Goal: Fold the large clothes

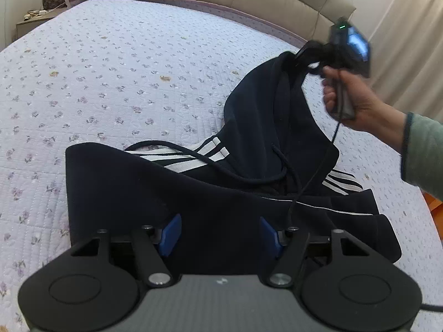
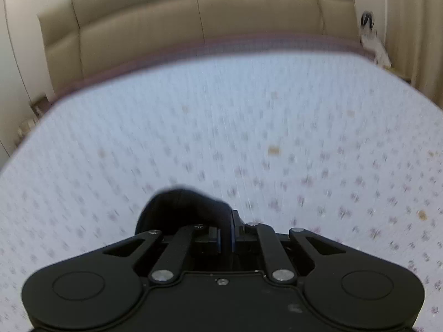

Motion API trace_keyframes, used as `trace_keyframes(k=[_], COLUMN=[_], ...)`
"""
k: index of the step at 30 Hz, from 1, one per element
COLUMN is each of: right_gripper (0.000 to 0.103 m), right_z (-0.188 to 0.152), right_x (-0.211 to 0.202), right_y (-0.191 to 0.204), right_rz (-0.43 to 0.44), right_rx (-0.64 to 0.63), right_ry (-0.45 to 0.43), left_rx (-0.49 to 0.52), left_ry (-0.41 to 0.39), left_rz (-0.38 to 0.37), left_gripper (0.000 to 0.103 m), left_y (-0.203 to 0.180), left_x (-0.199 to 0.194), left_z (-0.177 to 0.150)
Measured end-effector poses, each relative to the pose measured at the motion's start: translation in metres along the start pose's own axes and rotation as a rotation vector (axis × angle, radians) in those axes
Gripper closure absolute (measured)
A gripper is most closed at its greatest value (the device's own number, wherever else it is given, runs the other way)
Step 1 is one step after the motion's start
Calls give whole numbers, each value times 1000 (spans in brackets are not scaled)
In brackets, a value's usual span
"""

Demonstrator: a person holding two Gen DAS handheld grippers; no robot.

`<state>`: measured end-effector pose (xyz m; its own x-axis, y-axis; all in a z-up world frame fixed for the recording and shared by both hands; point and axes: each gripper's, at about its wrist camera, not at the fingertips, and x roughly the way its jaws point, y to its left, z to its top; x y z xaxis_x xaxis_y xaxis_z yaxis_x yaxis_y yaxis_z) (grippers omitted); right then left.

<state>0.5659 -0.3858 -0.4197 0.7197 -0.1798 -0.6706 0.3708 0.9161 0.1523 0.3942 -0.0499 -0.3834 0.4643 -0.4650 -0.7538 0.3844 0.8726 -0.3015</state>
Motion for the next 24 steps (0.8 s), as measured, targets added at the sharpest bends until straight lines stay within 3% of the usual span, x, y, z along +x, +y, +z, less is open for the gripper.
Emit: trace_keyframes(k=[6,8,12,15,17,19,20,22,24], right_gripper=[94,94,94,93,90,86,84,63,61], right_z=[-16,-27,-64,-107,-143,-186,-210,-252,-289], right_x=[-137,-196,-312,-389,-430,-460,-469,-474,-470], right_y=[9,11,10,8,5,1,-2,-7,-22], right_rz=[154,253,412,474,492,491,482,438,382], right_rx=[-77,-96,-131,-192,-233,-277,-306,-368,-350], right_ry=[-236,-298,-359,-354,-325,-237,-168,-7,160], left_rx=[-12,-21,-31,-53,-83,-114,-129,-158,-193], left_ry=[-30,-50,-106,-162,-188,-196,-192,-165,-132], left_rz=[6,2,3,12,13,16,19,29,25], left_gripper=[39,39,39,39,39,38,38,38,38], left_y=[-8,-12,-19,-19,-16,-11,-7,-1,4], left_x=[-24,-38,-70,-99,-116,-129,-134,-140,-141], left_z=[-4,-5,-6,-10,-15,-24,-29,-40,-51])
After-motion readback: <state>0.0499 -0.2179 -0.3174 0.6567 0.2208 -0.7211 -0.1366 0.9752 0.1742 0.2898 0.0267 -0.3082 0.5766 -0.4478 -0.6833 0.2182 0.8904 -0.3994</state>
